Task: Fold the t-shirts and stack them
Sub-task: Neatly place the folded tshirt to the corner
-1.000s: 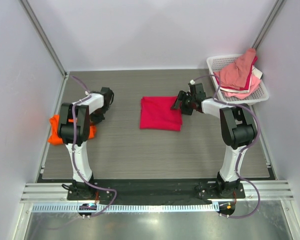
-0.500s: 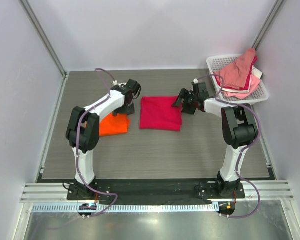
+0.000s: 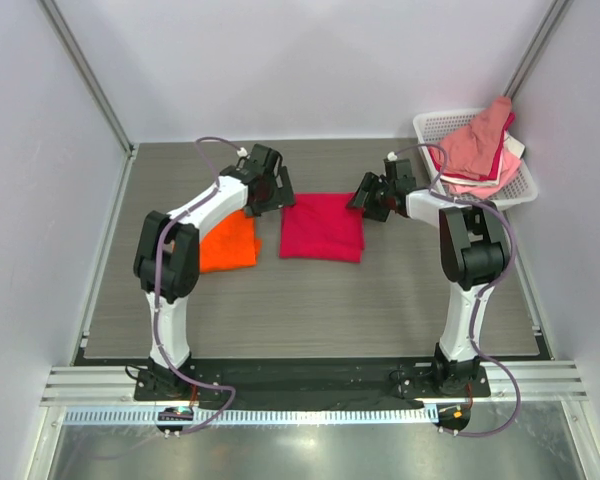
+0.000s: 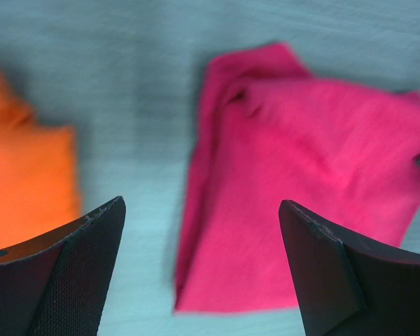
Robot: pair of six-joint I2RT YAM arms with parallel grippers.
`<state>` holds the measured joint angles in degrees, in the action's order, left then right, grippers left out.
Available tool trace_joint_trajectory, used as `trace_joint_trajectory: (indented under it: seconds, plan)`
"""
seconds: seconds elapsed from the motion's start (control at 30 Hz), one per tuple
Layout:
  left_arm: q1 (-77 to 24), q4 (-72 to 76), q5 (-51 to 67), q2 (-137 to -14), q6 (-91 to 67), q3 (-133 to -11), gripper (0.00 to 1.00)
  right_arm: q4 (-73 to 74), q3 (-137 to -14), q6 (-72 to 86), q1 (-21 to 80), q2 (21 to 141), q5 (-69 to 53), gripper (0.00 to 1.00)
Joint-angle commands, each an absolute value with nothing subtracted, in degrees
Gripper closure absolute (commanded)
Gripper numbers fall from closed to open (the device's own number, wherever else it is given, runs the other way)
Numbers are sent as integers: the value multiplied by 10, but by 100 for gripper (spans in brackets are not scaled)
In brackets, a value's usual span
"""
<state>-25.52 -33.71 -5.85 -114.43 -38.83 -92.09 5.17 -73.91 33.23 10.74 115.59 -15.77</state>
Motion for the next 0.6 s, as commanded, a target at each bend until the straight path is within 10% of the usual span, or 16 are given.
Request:
trace_joint_trajectory:
  seconds: [0.0,0.27,0.57]
  plan:
    - [-252,-294,-2,-1215,-397,-984,10,76,-752,330,105,1186,-134,37]
    - [-238,-258,68,-1278,-412,-996,32,77,-771,331,106,1207,-136,50]
    - [-221,-182,105,-1311,-441,-1004,83,39,-777,351,112,1225,-152,79]
